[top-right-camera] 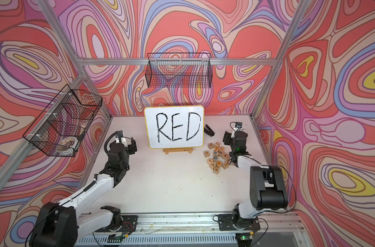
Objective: Assemble the uppercase word "red" with letter blocks
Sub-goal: Pick up the letter block from the center of the board.
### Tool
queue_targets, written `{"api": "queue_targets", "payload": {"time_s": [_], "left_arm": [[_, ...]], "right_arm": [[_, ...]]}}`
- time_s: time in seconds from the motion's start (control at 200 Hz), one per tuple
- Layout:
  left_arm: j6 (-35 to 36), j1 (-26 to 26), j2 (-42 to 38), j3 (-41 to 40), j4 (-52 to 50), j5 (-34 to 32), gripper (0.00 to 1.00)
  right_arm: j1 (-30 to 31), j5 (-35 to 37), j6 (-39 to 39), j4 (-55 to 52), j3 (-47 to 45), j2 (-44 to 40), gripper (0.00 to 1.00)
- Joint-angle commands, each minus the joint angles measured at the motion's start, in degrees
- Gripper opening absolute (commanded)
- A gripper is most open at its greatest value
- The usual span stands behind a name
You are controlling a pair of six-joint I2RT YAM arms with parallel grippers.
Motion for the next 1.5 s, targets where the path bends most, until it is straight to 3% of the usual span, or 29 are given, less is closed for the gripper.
{"api": "queue_targets", "payload": {"time_s": [0.0, 0.095, 0.235, 0.481, 0.751, 1.142, 1.497], "left_arm": [[-4.3, -2.4, -5.0, 2.8, -16.0, -2.8, 0.82], [-6.7, -6.1, -9.0, 4.5, -22.7, -2.6, 0.81], [-7.5, -10.6, -11.6, 8.7, -32.2, 3.5, 0.81], [-3.2, -11.0, -6.2, 21.4, -50.8, 19.1, 0.80], [-3.5, -11.0, -6.4, 17.4, -45.8, 30.0, 0.81], [-3.5, -10.9, -6.4, 17.3, -45.8, 30.8, 0.81], [-3.2, -10.9, -6.6, 17.3, -45.9, 30.3, 0.81]], "right_arm": [[1.8, -0.6, 3.1, -23.7, 4.7, -2.8, 0.64], [3.9, 0.0, 4.3, -32.1, 7.0, -5.0, 0.61], [5.1, -2.6, 6.4, -41.9, 9.5, -7.2, 0.56], [5.6, -8.2, 7.3, -51.5, 12.6, -7.2, 0.45], [6.1, -12.2, 6.7, -56.2, 13.1, -3.4, 0.42], [7.9, -10.9, 7.1, -57.0, 13.9, -0.1, 0.41], [8.3, -4.6, 10.1, -56.0, 17.3, 4.4, 0.39]]}}
